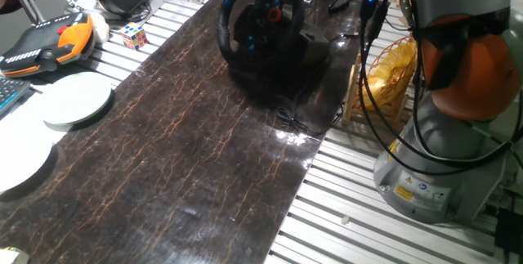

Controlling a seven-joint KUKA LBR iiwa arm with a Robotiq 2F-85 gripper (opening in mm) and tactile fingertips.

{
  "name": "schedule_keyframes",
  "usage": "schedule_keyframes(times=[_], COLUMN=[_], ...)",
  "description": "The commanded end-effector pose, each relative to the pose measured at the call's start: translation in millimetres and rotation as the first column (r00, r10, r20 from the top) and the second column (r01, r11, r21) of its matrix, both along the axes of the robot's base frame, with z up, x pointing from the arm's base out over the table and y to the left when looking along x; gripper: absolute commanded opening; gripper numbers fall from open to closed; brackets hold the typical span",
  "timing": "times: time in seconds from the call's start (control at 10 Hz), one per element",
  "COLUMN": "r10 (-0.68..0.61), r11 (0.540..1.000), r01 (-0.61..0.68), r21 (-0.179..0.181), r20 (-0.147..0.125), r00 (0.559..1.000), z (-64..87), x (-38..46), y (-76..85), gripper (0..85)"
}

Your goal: Rotate the steering wheel 90 degrees counterclockwise

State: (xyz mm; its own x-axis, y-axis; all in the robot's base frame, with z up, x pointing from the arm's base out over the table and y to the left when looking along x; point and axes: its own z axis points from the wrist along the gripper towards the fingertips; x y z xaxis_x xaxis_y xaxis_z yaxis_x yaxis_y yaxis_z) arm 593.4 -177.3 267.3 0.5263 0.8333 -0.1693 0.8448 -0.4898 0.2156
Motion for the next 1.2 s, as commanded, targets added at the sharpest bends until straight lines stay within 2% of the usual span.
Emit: schedule_keyframes(times=[0.0,0.4,0.6,0.8,1.1], r10=[0.003,0.025,0.042,0.042,0.055], r11=[1.000,1.000,0.999,0.997,0.996], r01=[-0.003,-0.025,-0.042,-0.043,-0.056], r21=[0.008,0.016,0.020,0.065,0.063], r20=[0.003,0.017,0.014,0.013,0.015], r00=[1.000,1.000,0.999,0.999,0.998], z=[0.2,-3.1,-2.4,-2.0,-2.8], x=[-2.3,-14.8,-16.2,-17.0,-18.7], y=[1.8,12.1,12.7,13.4,15.0], gripper=[0.7,0.7,0.7,0.7,0.7])
